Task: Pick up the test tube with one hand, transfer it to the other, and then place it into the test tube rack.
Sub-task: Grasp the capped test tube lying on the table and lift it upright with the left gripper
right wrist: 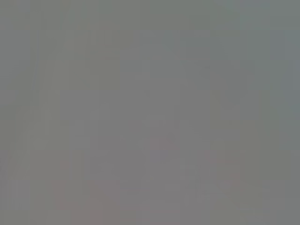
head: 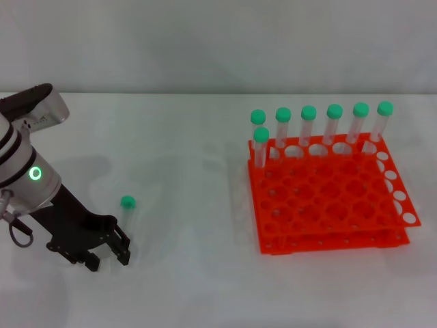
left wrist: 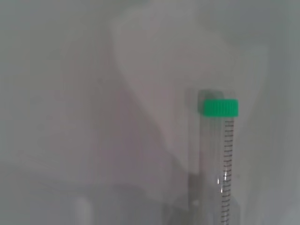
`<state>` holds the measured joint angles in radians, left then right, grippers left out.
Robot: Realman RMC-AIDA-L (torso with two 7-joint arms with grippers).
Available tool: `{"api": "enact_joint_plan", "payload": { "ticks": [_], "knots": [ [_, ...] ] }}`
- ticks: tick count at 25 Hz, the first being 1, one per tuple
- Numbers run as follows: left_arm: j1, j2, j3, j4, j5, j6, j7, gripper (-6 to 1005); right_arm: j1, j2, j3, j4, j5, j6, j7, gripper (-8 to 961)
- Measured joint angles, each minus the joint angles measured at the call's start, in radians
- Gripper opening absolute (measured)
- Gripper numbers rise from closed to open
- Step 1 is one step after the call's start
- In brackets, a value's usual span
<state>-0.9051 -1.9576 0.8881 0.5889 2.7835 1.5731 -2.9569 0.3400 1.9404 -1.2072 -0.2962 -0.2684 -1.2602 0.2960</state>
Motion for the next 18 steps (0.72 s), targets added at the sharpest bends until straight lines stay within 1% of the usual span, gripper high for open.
{"api": "enact_joint_plan", "payload": {
  "ticks": [7, 13, 18],
  "knots": [
    [-0.001, 0.0, 0.0, -0.004, 0.021, -0.027, 0.001, 519, 0.006, 0.0, 0.0, -0.001, 0.0, 0.002, 0.0, 821],
    [-0.015, -0.001, 0.002, -0.024, 0.022, -0.043, 0.005, 486, 0.01, 0.001, -0.001, -0.001, 0.0, 0.002, 0.0, 818],
    [-0.027, -0.002, 0.026, -0.032, 0.023, -0.051, 0.005, 458, 0.013, 0.003, -0.001, -0.001, 0.0, 0.002, 0.0, 816]
  ]
}}
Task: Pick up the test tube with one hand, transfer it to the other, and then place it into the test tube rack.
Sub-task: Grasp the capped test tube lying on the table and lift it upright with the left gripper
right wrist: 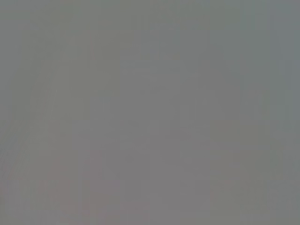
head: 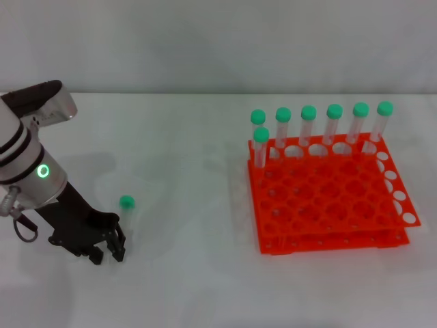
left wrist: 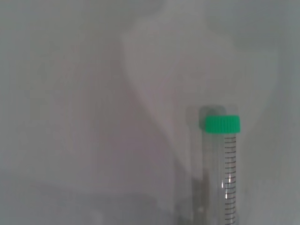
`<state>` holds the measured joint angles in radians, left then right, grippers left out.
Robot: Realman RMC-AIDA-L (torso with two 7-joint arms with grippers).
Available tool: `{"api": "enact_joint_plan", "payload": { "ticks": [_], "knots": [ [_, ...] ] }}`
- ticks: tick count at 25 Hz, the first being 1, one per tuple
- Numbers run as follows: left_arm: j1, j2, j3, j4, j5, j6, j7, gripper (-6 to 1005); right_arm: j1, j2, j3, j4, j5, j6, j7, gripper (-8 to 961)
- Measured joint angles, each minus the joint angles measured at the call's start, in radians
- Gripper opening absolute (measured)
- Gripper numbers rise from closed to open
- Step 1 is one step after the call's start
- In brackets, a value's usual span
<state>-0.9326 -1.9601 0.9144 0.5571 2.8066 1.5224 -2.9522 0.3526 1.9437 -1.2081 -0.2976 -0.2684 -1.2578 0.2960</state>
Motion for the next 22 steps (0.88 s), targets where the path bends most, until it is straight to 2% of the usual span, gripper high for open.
{"api": "enact_joint_plan", "payload": {
  "ticks": [2, 5, 22],
  "knots": [
    [-0.003, 0.0, 0.015, -0.004, 0.001, -0.004, -0.001, 447, 0.0, 0.001, 0.001, 0.0, 0.0, 0.0, 0.0, 815],
    [-0.01, 0.0, 0.026, -0.015, 0.001, -0.015, -0.001, 379, 0.002, 0.003, 0.001, 0.0, 0.0, 0.0, 0.0, 814],
    [-0.029, -0.004, 0.058, -0.035, 0.025, -0.063, 0.002, 258, 0.02, 0.017, -0.002, 0.0, 0.0, 0.006, 0.0, 808]
  ]
}}
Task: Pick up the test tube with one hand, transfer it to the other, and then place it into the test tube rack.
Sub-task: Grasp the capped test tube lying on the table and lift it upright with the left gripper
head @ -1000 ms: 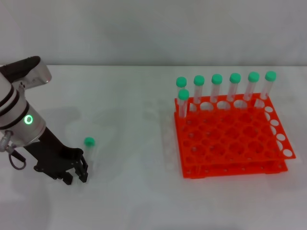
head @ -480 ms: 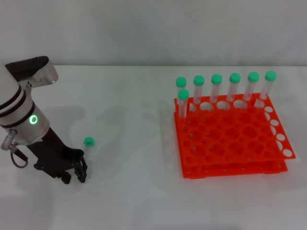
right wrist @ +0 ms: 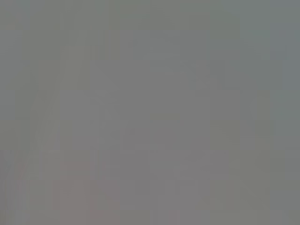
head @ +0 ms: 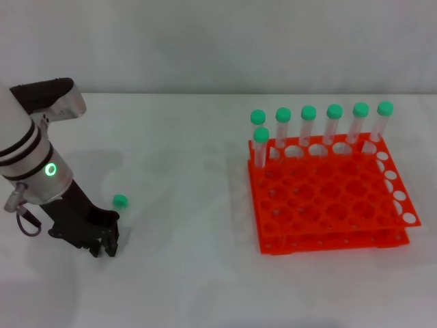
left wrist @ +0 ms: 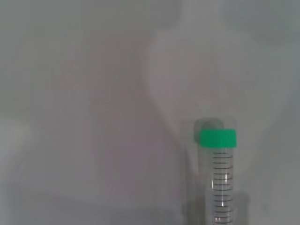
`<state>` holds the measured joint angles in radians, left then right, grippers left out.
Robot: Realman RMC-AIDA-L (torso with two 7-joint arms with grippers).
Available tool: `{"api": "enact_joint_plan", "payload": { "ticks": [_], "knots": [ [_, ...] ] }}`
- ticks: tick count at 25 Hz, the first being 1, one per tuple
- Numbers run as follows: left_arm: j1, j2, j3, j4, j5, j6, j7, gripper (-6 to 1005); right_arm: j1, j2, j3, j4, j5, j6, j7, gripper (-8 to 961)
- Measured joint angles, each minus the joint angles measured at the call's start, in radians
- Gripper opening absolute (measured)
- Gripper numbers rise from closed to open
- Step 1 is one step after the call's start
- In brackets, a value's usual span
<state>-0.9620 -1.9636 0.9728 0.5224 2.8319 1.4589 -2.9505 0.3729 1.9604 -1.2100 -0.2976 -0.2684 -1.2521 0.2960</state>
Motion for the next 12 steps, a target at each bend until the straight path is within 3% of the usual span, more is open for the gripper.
{"api": "enact_joint_plan", "payload": {
  "ticks": [7, 12],
  "knots": [
    [-0.013, -0.007, 0.012, -0.018, 0.002, -0.016, 0.016, 230, 0.014, 0.006, -0.004, 0.0, 0.0, 0.013, 0.0, 805],
    [-0.001, 0.0, 0.005, 0.068, -0.006, -0.016, 0.024, 218, 0.014, 0.01, -0.006, -0.009, -0.002, 0.013, 0.0, 803]
  ]
}}
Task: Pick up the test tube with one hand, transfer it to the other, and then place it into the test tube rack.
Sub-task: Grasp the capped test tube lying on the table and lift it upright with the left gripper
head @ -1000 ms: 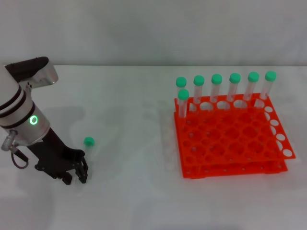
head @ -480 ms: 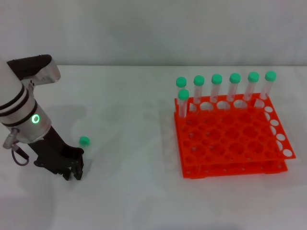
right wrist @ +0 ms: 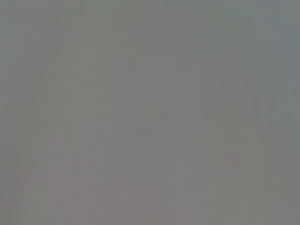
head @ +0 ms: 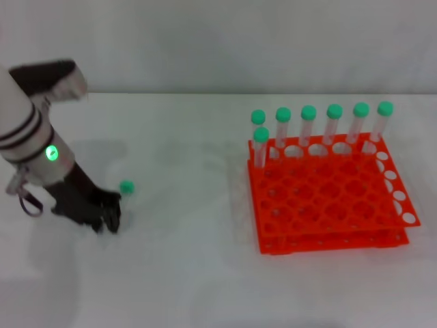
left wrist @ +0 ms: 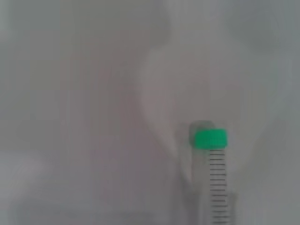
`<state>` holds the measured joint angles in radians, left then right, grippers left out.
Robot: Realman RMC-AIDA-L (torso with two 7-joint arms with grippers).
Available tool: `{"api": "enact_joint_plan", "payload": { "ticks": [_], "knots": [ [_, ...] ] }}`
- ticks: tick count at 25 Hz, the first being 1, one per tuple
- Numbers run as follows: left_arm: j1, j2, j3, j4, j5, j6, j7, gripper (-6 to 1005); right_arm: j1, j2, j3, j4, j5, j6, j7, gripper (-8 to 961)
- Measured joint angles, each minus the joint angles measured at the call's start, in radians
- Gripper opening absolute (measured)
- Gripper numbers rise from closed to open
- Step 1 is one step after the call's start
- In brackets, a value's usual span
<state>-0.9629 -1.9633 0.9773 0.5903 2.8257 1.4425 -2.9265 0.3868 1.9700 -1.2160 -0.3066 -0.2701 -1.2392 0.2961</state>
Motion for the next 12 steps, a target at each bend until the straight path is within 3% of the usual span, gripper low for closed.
{"api": "enact_joint_plan", "payload": {
  "ticks": [6, 12],
  "knots": [
    [0.049, 0.021, -0.042, 0.174, -0.085, -0.005, 0.079, 218, -0.007, 0.006, -0.008, -0.014, -0.017, 0.005, 0.014, 800],
    [0.084, 0.006, -0.165, 0.237, -0.236, -0.032, 0.287, 217, -0.01, -0.001, -0.017, -0.028, -0.061, 0.021, 0.088, 798]
  ]
}}
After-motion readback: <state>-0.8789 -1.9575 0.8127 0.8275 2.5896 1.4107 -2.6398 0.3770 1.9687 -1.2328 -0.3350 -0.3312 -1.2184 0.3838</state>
